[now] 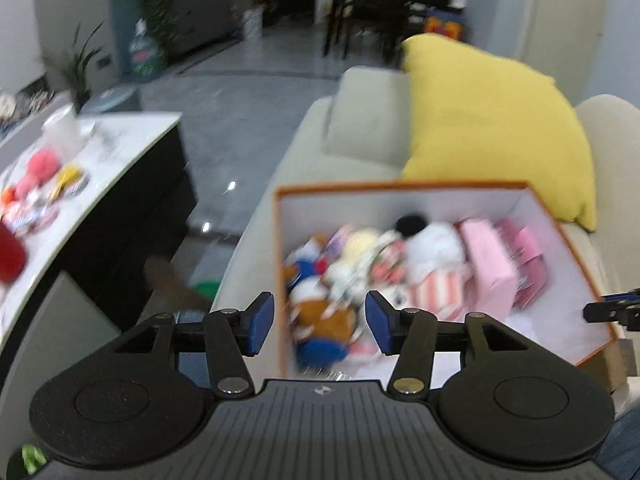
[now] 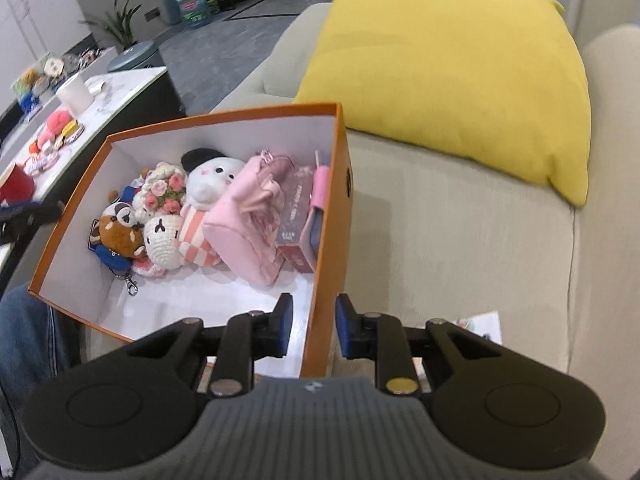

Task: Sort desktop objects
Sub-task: 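Move both tools to the wooden block and dark gray box on the sofa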

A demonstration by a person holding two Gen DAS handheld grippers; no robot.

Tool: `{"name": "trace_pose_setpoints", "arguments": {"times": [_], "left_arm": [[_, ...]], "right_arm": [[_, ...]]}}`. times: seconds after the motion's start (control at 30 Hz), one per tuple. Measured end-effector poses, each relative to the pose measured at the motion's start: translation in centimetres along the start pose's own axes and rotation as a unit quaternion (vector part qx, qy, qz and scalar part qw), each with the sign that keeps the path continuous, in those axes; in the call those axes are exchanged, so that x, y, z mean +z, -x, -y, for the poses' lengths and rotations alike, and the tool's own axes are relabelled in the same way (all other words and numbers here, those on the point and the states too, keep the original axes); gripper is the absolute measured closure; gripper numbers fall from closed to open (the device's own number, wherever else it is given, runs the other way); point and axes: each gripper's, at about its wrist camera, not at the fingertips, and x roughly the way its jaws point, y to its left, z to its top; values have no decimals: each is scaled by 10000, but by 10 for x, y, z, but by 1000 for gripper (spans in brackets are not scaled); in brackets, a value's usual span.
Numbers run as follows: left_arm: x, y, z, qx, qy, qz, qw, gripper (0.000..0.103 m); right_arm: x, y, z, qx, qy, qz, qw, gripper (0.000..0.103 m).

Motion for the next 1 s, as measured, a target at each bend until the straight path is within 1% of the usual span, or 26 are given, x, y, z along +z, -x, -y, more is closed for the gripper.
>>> {"name": "trace_pose_setpoints", "arguments": {"times": [0.07, 0.17, 0.2, 0.23, 0.27, 0.3, 0.33, 0.37, 0.4, 0.5, 0.53, 0.6, 0.67, 0.8, 0.9, 1.0], "left_arm": [[-7, -9, -8, 19, 153, -246, 9996, 44], [-13, -19, -11, 196, 276, -428, 9985, 44], [-17, -19, -11, 183, 300, -476, 9982, 44], [-21, -17, -15, 127, 326, -527, 9980, 47], [-22, -20, -16, 87, 356, -587, 9976, 53], [-24, -20, -17, 80, 359, -637, 9973, 63], [-24, -22, -16, 53, 317, -672, 9972, 69], [-29, -15, -19, 30, 301, -686, 9972, 72], [-31, -16, -19, 21, 281, -733, 9969, 80], [-32, -18, -16, 330, 99, -707, 9969, 88], [-33, -17, -17, 377, 85, -732, 9966, 91], [-34, -14, -21, 390, 77, -786, 9961, 93], [-38, -9, -22, 422, 4, -830, 9957, 93], [-47, -1, -22, 623, -173, -888, 9940, 93], [-53, 5, -24, 607, -271, -959, 9932, 93], [-54, 5, -28, 585, -279, -943, 9934, 93]], "right_arm": [[-6, 0, 2, 71, -152, 8, 9999, 78], [-14, -3, 2, 62, -337, 11, 9994, 80], [-16, -3, 3, 84, -421, 33, 9991, 82], [-18, -4, 4, 64, -470, 82, 9988, 83], [-21, -3, 4, 7, -512, 139, 9986, 88], [-22, -3, 4, -24, -531, 178, 9984, 89], [-23, -3, 4, -35, -561, 217, 9982, 89], [-25, -2, 4, -49, -597, 246, 9979, 91], [-27, -2, 3, -60, -626, 265, 9977, 91], [-32, 1, -3, -60, -576, 268, 9980, 91], [-35, 3, -6, -69, -537, 271, 9982, 90], [-42, 6, -9, -63, -511, 283, 9983, 90], [-51, 10, -10, -11, -627, 278, 9976, 89], [-71, 21, -18, 122, -721, 220, 9971, 87], [-85, 27, -19, 252, -752, 188, 9967, 85], [-91, 29, -15, 428, -799, 204, 9957, 84]]}}
